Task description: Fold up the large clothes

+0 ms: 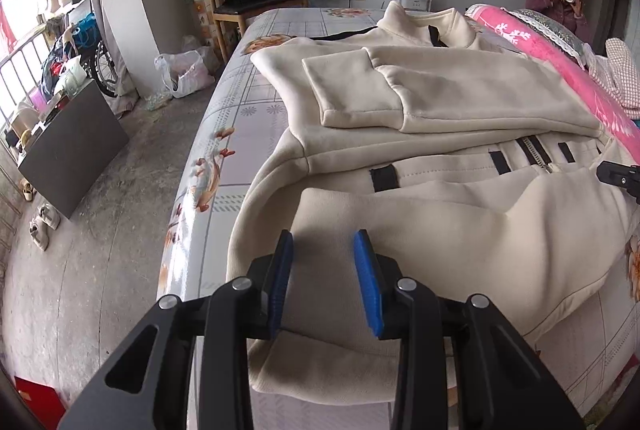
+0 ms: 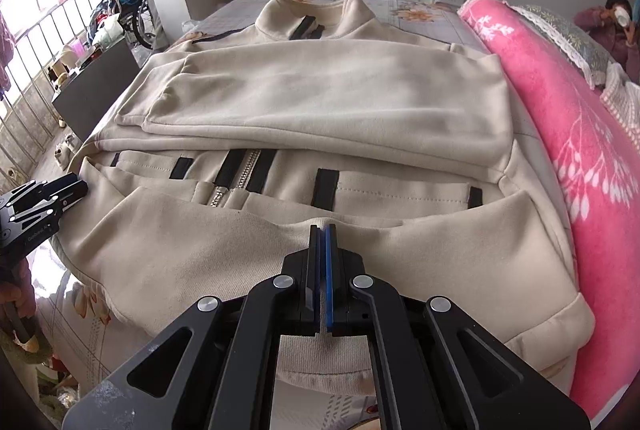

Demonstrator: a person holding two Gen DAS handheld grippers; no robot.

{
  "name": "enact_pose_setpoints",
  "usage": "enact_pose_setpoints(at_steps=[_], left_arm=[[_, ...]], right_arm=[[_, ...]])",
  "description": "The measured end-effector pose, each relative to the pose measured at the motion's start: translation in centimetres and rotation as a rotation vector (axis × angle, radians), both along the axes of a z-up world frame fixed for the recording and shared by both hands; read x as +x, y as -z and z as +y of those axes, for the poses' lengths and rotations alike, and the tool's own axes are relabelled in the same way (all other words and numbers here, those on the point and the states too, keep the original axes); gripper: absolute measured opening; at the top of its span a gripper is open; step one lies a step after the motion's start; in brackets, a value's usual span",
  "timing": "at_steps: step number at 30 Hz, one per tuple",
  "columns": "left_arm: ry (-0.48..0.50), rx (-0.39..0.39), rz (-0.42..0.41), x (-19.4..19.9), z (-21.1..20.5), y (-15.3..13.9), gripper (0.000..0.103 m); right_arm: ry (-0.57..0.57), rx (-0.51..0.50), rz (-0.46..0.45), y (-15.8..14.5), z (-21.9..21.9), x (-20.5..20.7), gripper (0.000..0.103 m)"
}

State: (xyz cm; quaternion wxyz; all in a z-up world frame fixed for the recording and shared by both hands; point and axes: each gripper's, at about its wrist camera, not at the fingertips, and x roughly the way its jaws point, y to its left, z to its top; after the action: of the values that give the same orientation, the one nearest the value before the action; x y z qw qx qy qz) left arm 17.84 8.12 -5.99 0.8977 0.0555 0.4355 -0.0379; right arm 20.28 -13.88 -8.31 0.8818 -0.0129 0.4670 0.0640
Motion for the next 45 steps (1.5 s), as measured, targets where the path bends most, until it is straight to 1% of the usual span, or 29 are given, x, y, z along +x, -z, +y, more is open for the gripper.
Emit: enact_pose_setpoints(at_steps=[1,2,3,5,8,10,11,12,14,15,17,19,21,23,25,26,28,29,31,32,33,34,35,36,37,38,39,41,45], left_arm=[[0.003,0.004,-0.008,-0.1,0.0,0.0,0.031],[0.006,0.012,-0.017,-0.1,0.0,0.0,0.020],[0.007,0.023,-0.021,-0.1,0.0,0.0,0.000],[-0.008,0.037,-0.049,-0.5,0.3,-0.6,0.000],[-0.063,0.005,-0.167,-1.8,1.8,-3.7,0.000],[-0.124,-0.021,-0.209,-1.9,3.4,-5.2,0.000],[-0.137,-0.046,-0.210,-1.7,4.2,-5.5,0.000],[-0.135,-0.092,-0.200,-1.4,4.9,-5.6,0.000],[-0.127,-0.180,-0.139,-0.6,5.8,-5.1,0.000],[-0.111,-0.214,-0.107,-0.4,5.8,-4.8,0.000],[-0.056,-0.233,-0.054,-0.3,4.7,-4.0,0.000],[-0.005,-0.211,-0.002,-0.4,3.1,-3.0,0.010],[0.025,-0.166,0.039,-0.3,1.6,-2.0,0.038],[0.041,-0.091,0.058,0.0,0.3,-1.0,0.041],[0.048,-0.022,0.062,0.3,-0.8,-0.2,0.043],[0.049,0.005,0.043,0.4,-1.1,0.0,0.043],[0.048,0.042,0.014,0.5,-1.6,0.1,0.043],[0.042,0.051,0.007,0.6,-1.6,0.2,0.042],[0.036,0.052,0.001,0.6,-1.6,0.2,0.021],[0.027,0.062,-0.004,0.6,-1.5,0.3,0.007],[0.021,0.074,-0.010,0.6,-1.5,0.3,0.003],[0.023,0.073,-0.015,0.6,-1.4,0.3,0.003],[0.021,0.065,-0.020,0.5,-1.3,0.2,0.002],[0.021,0.061,-0.027,0.4,-1.2,0.1,0.002],[0.020,0.065,-0.039,0.2,-1.1,-0.1,0.001],[0.015,0.068,-0.059,0.0,-1.0,-0.5,0.001],[0.007,0.064,-0.079,-0.4,-0.8,-1.0,0.001],[-0.013,0.044,-0.131,-1.1,-0.3,-2.7,0.001],[-0.046,-0.001,-0.241,-2.2,0.7,-6.1,0.001]], right_arm=[[0.000,0.008,0.009,0.3,0.0,0.1,0.000],[0.001,0.017,0.018,0.6,-0.1,0.2,0.000],[0.001,0.023,0.022,0.8,-0.1,0.3,0.000],[0.005,0.027,0.019,0.6,-0.2,0.2,0.000],[0.019,0.037,-0.017,-0.8,-0.5,-0.3,0.000],[0.026,0.047,-0.045,-1.9,-0.6,-0.5,0.000],[0.024,0.043,-0.056,-2.2,-0.6,-0.5,0.000],[0.019,0.032,-0.061,-2.3,-0.4,-0.4,0.000],[0.009,0.006,-0.046,-1.7,0.0,0.1,0.000],[0.000,-0.003,-0.019,-1.1,0.1,0.4,0.000],[-0.008,0.000,0.030,0.1,0.1,0.8,0.003],[-0.001,0.031,0.066,0.4,-0.2,0.8,0.008],[0.002,0.077,0.050,-0.6,-0.5,0.4,0.021],[-0.024,0.122,0.014,-2.0,-0.2,-0.1,0.043],[-0.087,0.175,0.005,-3.1,0.8,-0.2,0.047],[-0.127,0.200,0.010,-3.3,1.6,-0.1,0.049],[-0.209,0.226,0.030,-3.2,3.5,0.3,0.053],[-0.247,0.216,0.046,-2.9,4.7,0.7,0.053],[-0.308,0.155,0.051,-2.1,6.9,1.1,0.053],[-0.332,0.120,0.057,-1.5,7.8,1.3,0.053],[-0.343,0.079,0.065,-0.9,8.5,1.4,0.053],[-0.355,0.043,0.073,-0.3,9.0,1.5,0.050],[-0.369,0.024,0.081,0.2,9.3,1.6,0.037],[-0.372,0.014,0.094,0.6,9.4,1.8,0.031],[-0.362,-0.010,0.096,0.9,9.4,1.8,0.019],[-0.360,-0.037,0.081,0.9,9.3,1.7,0.012],[-0.361,-0.034,0.078,0.8,9.1,1.6,0.004],[-0.343,-0.002,0.064,0.0,8.5,1.5,0.002],[-0.306,0.017,-0.073,-3.9,8.1,0.6,0.001]])
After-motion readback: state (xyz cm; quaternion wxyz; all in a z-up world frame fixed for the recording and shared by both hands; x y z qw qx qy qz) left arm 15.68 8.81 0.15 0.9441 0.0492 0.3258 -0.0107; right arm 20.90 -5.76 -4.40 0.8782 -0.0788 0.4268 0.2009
